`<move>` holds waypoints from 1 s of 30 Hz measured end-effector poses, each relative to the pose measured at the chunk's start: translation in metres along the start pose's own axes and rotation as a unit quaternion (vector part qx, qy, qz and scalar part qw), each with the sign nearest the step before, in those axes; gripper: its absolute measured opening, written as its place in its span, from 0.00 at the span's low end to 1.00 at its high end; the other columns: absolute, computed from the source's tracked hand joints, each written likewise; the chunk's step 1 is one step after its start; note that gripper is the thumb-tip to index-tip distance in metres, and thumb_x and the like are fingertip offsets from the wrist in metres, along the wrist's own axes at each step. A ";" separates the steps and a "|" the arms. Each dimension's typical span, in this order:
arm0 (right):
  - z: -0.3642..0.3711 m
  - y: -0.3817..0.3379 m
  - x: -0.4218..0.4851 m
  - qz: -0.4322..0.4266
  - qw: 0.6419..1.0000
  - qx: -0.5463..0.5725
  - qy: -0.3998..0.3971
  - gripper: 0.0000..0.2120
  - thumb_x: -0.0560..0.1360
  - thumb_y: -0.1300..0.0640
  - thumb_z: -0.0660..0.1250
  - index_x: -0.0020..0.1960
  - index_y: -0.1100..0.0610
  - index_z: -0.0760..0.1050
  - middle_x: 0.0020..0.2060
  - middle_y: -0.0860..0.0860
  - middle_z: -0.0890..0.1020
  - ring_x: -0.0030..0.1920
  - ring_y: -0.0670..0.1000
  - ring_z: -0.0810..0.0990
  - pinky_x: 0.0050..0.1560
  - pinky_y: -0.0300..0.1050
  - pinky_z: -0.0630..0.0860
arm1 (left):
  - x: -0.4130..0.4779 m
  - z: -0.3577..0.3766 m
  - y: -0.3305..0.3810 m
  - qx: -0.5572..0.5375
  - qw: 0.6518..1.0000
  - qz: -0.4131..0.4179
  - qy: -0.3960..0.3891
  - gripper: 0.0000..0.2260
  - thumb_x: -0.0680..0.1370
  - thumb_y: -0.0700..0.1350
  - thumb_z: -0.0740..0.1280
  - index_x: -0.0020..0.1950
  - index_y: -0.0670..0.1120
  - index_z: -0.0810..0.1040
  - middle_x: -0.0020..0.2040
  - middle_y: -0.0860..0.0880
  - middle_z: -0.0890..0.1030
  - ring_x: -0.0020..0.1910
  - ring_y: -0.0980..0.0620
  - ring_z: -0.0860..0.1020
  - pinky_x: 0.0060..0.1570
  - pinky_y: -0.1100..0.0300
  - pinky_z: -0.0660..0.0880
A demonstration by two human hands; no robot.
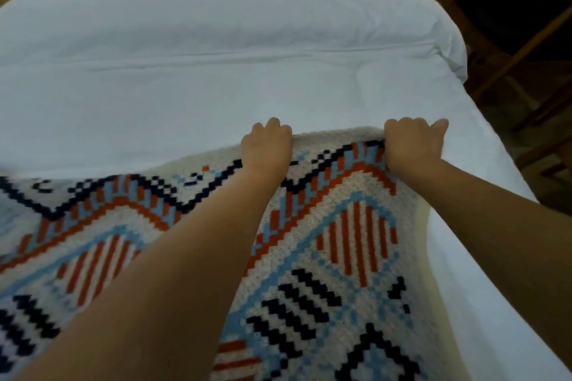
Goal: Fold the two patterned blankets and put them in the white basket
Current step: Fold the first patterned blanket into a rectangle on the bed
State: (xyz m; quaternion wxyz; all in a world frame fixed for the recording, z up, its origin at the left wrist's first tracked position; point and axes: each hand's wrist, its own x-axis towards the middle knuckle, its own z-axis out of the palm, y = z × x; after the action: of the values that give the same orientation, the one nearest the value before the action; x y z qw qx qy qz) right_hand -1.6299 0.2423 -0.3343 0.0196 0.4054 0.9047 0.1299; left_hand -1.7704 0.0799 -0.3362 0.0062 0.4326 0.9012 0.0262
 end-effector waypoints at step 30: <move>0.074 -0.016 -0.122 -0.092 0.981 0.112 -0.132 0.27 0.80 0.48 0.42 0.76 0.57 0.46 0.76 0.60 0.53 0.76 0.57 0.49 0.73 0.51 0.35 | -0.083 0.082 0.045 -0.198 0.975 -0.019 -0.100 0.23 0.82 0.50 0.51 0.76 0.47 0.53 0.77 0.46 0.54 0.75 0.47 0.54 0.73 0.47 0.54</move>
State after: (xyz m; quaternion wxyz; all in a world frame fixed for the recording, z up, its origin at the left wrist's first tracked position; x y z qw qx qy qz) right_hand -1.5489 0.1584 -0.4186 0.1048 0.3334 0.9365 -0.0294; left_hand -1.6811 0.0467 -0.4166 0.1826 0.4057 0.8811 0.1602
